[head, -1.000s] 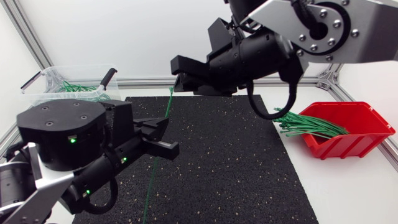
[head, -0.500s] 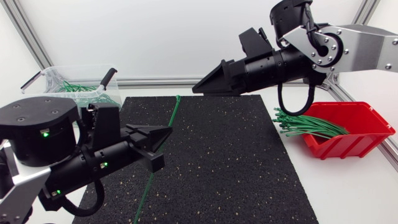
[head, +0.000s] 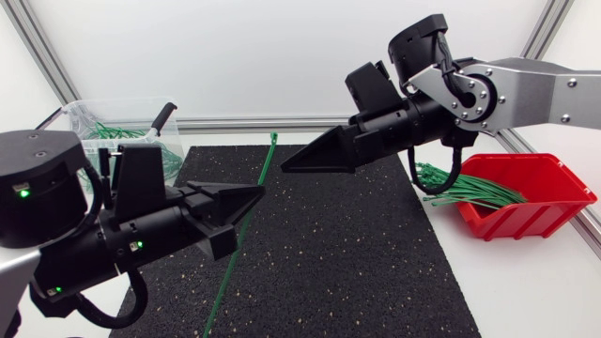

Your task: Take a green cable tie from the red box, thread the tail through the head to close it, then place it in the transparent bin on the left.

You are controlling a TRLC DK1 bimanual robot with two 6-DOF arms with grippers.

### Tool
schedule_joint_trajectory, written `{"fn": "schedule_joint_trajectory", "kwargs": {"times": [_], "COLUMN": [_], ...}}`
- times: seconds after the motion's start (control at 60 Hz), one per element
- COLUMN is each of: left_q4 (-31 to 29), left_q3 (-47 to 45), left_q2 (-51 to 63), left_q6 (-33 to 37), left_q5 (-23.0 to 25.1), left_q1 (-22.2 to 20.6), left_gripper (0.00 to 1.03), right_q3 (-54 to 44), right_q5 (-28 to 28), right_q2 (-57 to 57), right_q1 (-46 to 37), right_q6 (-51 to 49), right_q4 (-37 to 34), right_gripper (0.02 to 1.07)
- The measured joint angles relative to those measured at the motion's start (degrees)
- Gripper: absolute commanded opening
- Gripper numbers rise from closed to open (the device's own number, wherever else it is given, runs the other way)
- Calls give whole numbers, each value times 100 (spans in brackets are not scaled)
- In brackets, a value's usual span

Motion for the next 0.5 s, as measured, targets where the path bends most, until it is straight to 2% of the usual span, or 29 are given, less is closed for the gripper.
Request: {"fn": "schedule_joint_trajectory", "kwargs": {"times": [0.5], "left_q4": [-120], "left_q3": [243], "left_q2": [269], "left_q6": [-326], "left_q5": [404], "left_q1": [-146], "left_gripper": [4], "right_q3": [-278], "right_q5": [-291], "right_q2": [-251], "right_q1": [155], "right_q6": [-81], "right_q4": [142], "right_gripper": [47]}}
